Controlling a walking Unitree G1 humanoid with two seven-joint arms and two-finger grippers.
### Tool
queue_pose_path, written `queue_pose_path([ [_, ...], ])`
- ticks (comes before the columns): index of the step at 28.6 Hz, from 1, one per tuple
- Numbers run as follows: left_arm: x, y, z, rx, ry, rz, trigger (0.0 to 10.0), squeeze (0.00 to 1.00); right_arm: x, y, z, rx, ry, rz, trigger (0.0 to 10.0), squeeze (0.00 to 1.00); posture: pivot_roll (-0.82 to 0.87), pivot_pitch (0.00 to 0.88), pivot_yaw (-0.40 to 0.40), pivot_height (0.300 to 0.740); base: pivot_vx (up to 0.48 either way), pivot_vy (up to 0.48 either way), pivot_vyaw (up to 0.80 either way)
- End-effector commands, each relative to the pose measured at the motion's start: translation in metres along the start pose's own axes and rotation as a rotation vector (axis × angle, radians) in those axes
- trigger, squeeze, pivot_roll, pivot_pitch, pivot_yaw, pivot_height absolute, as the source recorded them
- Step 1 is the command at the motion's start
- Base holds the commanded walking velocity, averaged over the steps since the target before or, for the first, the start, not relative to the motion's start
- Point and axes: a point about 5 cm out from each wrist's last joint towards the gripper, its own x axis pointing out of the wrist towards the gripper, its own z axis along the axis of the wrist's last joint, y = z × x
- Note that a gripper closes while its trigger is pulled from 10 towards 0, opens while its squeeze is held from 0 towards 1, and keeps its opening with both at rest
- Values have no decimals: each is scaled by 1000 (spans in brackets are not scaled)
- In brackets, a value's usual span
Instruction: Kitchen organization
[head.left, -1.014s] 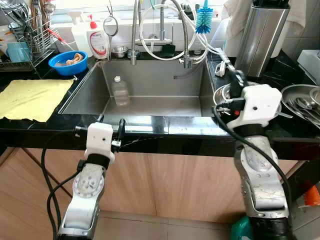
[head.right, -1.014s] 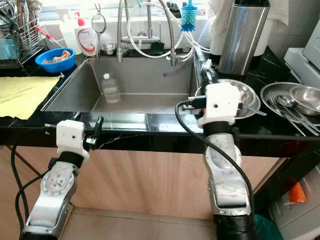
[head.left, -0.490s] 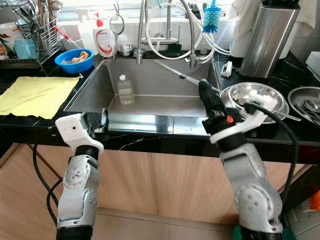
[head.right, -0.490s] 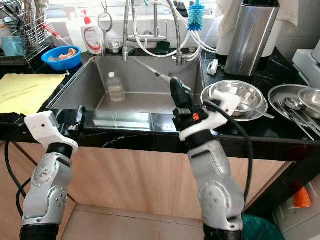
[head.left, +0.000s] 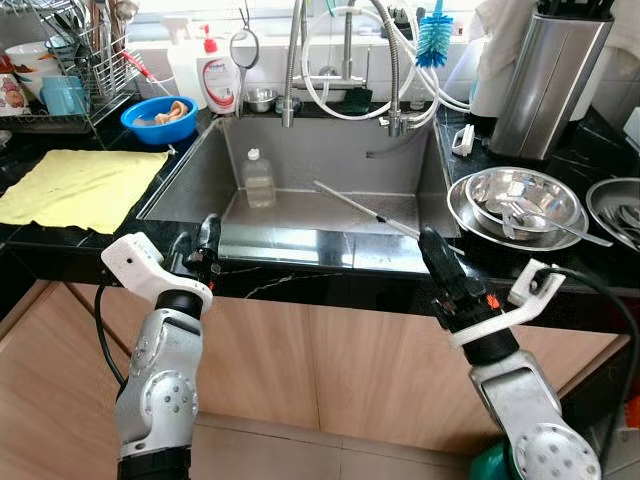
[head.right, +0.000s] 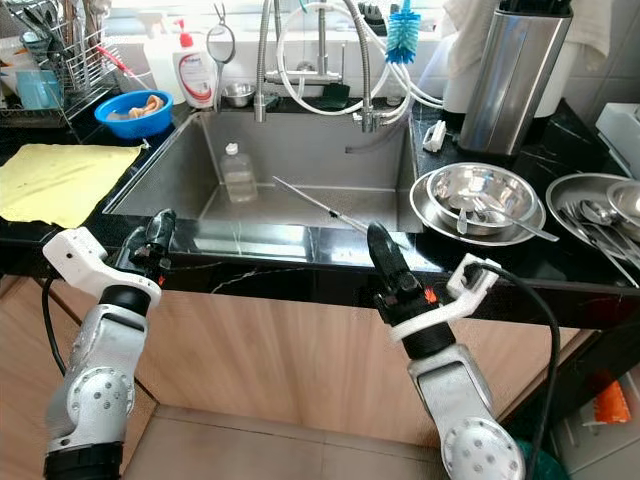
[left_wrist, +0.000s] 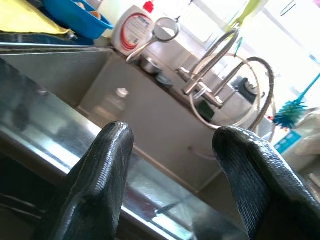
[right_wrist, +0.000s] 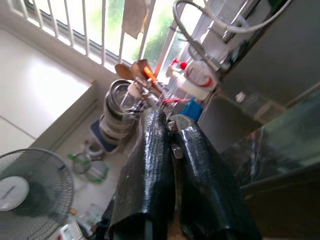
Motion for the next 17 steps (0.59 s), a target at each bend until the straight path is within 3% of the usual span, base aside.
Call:
queue_pose_path([
  [1,1,-8,6,0,-5,-48,10000,0,-2,8,0,42,5,67,10000,0,-77,0,65,740,0,0,0],
  [4,-3,-15,-2,-76,54,-100,10000,0,-15,12,-7,110,50,134,10000,0,-75,0,70,740,0,0,0],
  [9,-5,-21,-4,-128,77,-145,10000,0,-22,9,-11,143,70,121,10000,0,-75,0,71,740,0,0,0],
  [17,-15,-42,-7,-263,145,-317,10000,0,-31,3,-16,251,115,90,10000,0,-67,0,69,740,0,0,0],
])
